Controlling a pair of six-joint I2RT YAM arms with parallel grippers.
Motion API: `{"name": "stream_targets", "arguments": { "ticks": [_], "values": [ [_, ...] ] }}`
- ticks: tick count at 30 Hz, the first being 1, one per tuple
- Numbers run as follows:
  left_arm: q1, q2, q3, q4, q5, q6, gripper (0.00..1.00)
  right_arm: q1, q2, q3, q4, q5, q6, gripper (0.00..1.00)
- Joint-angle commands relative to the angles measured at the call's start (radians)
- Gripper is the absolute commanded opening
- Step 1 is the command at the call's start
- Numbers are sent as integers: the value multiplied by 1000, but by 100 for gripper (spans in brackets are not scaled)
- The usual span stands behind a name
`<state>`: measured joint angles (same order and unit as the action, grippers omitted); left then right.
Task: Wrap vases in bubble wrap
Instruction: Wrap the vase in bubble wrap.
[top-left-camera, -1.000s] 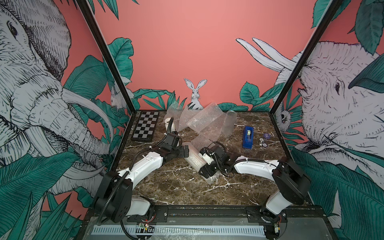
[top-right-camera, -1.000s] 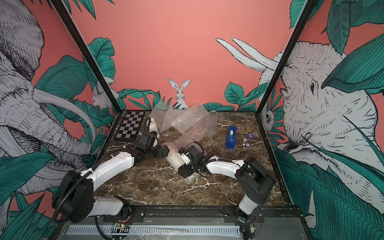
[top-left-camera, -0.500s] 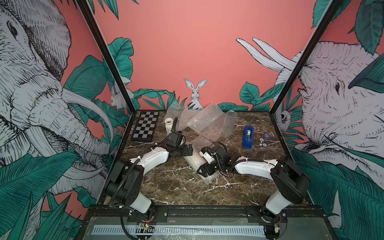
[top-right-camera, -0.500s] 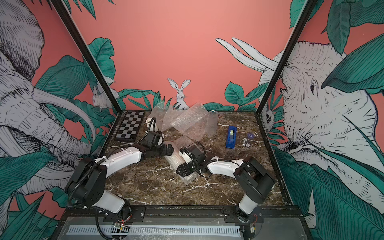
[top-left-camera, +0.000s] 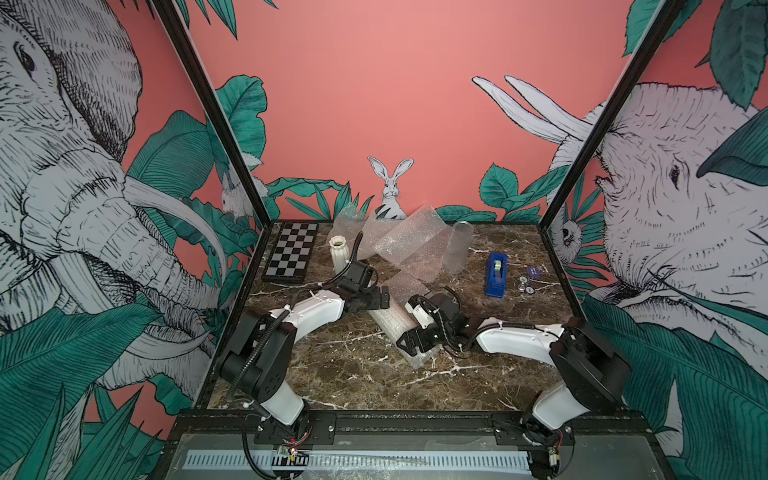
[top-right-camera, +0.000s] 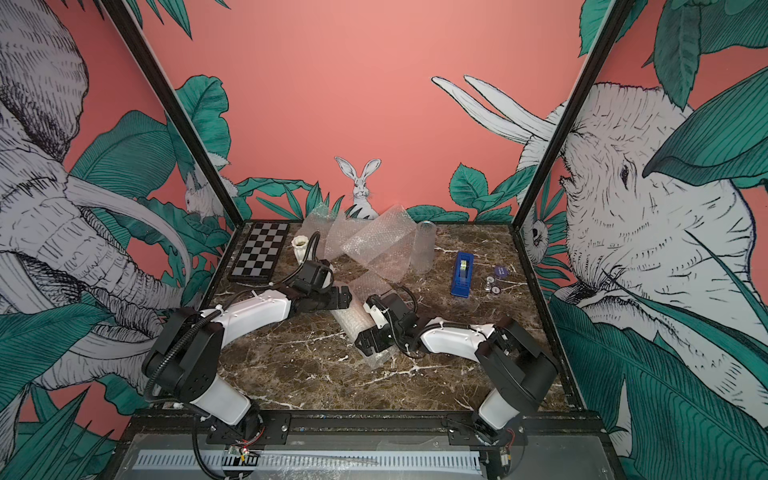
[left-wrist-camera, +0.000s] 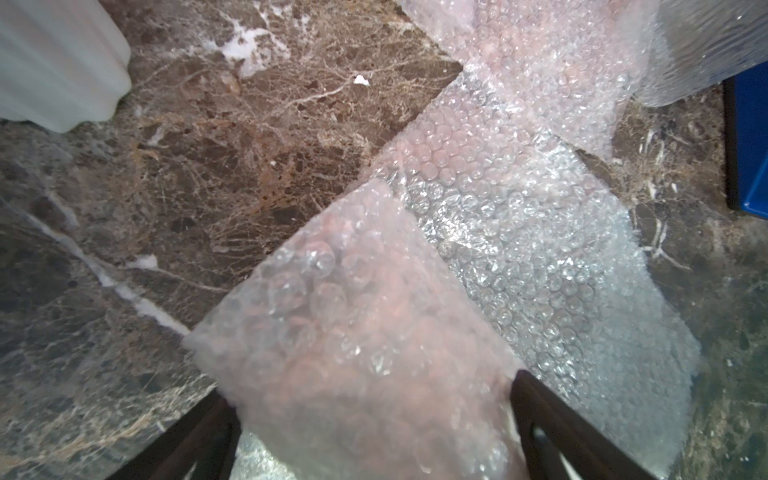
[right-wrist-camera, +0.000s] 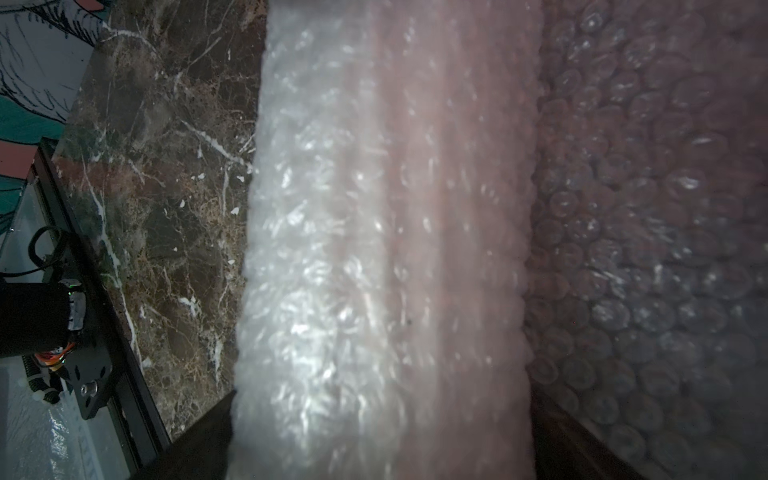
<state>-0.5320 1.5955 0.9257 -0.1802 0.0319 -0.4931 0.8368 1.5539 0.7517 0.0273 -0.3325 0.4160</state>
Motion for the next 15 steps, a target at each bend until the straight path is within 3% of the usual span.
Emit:
{"name": "stream_targets", "arguments": {
  "ticks": [1, 10, 15],
  "values": [
    [-15, 15, 7, -86, -69, 11, 98, -2, -59, -25, -48, 23, 7, 97],
    [-45, 17, 27, -109, -95, 12, 98, -2, -229, -77, -146, 86, 20, 99],
    [-54, 15, 34, -114, -100, 7, 98, 21, -333, -22, -316, 252, -18, 99]
  ]
}}
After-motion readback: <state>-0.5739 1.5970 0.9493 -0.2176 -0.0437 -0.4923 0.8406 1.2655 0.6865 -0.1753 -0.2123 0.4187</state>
